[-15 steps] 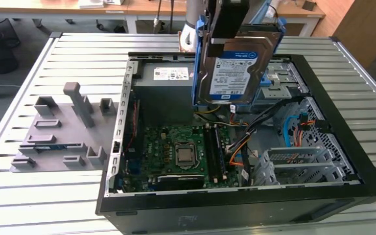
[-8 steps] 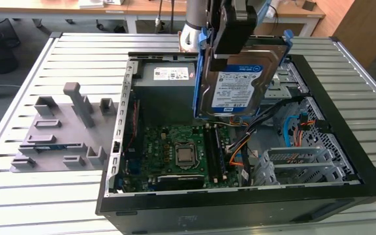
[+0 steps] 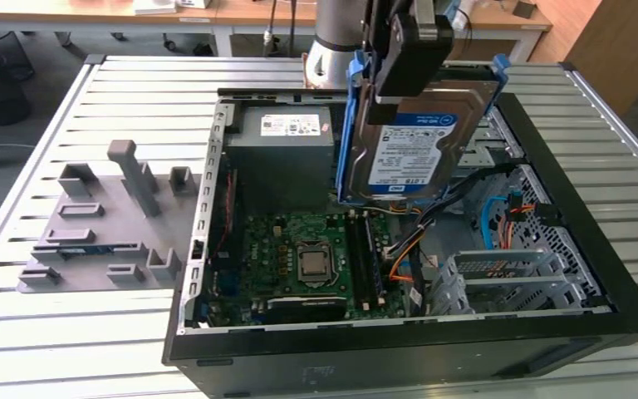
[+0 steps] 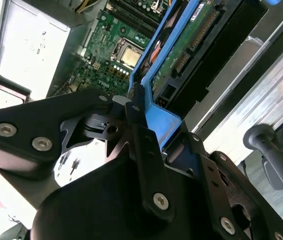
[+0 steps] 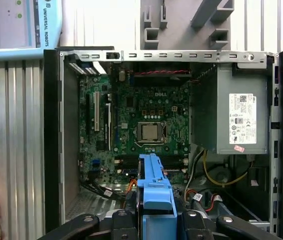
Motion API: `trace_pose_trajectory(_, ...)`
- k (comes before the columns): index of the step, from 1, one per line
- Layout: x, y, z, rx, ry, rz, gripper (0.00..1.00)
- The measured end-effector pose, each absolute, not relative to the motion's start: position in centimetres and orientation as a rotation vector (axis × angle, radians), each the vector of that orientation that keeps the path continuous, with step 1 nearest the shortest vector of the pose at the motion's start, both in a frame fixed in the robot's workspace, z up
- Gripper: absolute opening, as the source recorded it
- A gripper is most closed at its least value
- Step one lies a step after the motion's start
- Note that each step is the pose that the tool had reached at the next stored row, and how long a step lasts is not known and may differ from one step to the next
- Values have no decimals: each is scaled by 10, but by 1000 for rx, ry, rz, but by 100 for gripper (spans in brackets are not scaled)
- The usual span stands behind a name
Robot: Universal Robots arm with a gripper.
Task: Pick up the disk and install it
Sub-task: 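Insert the disk into the insertion slot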
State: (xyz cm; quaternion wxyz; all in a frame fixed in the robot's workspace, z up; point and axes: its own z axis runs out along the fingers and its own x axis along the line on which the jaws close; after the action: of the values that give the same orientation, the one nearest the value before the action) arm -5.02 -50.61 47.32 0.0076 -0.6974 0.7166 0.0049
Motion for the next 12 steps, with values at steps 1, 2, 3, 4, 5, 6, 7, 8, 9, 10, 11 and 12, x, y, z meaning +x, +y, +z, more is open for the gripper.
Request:
trace_pose_trajectory(1,-49,-506,473,-2181,2240,15,36)
trace_pose_trajectory(2,-48,-507,473,-2181,2241,15,36)
trace_pose_trajectory(3,-48,-509,472,-2181,2241,15,36)
trace_pose_trajectory(4,-48,-512,472,-2181,2241,15,36)
trace_pose_trajectory(5,-48,-515,471,-2181,2241,15,36)
trace_pose_trajectory(6,-49,-519,471,-2180,2241,15,36)
trace_pose_trajectory(7,-48,-523,470,-2181,2240,15,36)
trace_pose_trajectory(8,-48,-527,470,-2181,2241,15,36)
trace_pose_trajectory(9,-48,-531,470,-2181,2240,15,36)
trace_pose_trajectory(10,-48,-534,469,-2181,2240,15,36)
trace_pose_trajectory(11,-48,-538,469,-2181,2240,15,36)
trace_pose_trajectory(12,-48,-539,468,-2181,2240,15,36)
